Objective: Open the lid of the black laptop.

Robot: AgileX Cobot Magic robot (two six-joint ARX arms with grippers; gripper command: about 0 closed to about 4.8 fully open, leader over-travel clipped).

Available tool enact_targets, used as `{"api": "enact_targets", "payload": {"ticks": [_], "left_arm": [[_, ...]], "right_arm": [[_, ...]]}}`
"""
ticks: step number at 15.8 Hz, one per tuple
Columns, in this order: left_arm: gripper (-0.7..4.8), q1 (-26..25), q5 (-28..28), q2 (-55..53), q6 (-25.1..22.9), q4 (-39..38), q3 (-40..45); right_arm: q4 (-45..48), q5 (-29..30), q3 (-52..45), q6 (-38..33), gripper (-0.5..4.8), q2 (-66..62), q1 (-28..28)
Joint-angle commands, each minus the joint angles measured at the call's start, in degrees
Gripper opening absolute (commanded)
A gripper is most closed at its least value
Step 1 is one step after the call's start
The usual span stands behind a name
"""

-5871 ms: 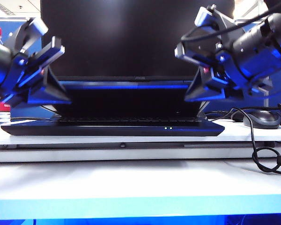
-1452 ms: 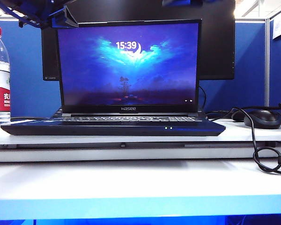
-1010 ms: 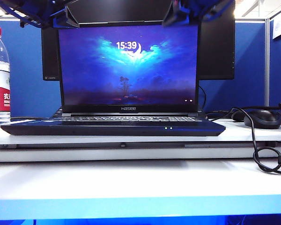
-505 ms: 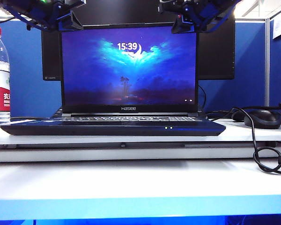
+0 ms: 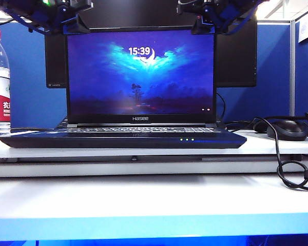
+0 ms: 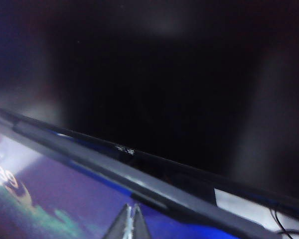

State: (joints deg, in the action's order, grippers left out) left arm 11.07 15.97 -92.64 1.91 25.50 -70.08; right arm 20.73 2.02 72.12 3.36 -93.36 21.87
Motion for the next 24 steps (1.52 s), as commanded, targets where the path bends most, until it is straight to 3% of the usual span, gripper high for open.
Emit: {"api": "enact_targets", "payload": {"ticks": [1, 8, 11, 14, 18, 24], "left_arm": [[0.21, -1.6, -0.3, 0.0, 0.1, 1.2, -0.5], [0.21, -1.7, 1.8, 0.1, 1.3, -0.7, -0.5], [0.22, -1.7, 10.2, 0.1, 1.5, -6.1, -0.5], [0.22, -1.7, 14.5, 1.9, 2.8, -10.8, -0.5], [0.22, -1.6, 16.7, 10.2, 2.6, -15.4, -0.4], [0.21, -1.6, 16.2, 31.1, -2.2, -32.8, 0.3]], "right_arm": [[1.3, -0.6, 2.8, 0.1, -0.01, -2.3, -0.2], [-0.5, -0.5, 5.5, 0.0, -0.01, -4.4, -0.8], [-5.8, 4.3, 5.5, -0.7, -0.01, -2.7, -0.6], [-10.9, 5.0, 5.1, -0.7, -0.01, 1.9, 0.5], [-14.0, 7.1, 2.9, -1.6, -0.01, 9.7, 1.1], [-15.8, 6.4, -11.4, -5.2, -0.01, 32.4, 6.4]]}}
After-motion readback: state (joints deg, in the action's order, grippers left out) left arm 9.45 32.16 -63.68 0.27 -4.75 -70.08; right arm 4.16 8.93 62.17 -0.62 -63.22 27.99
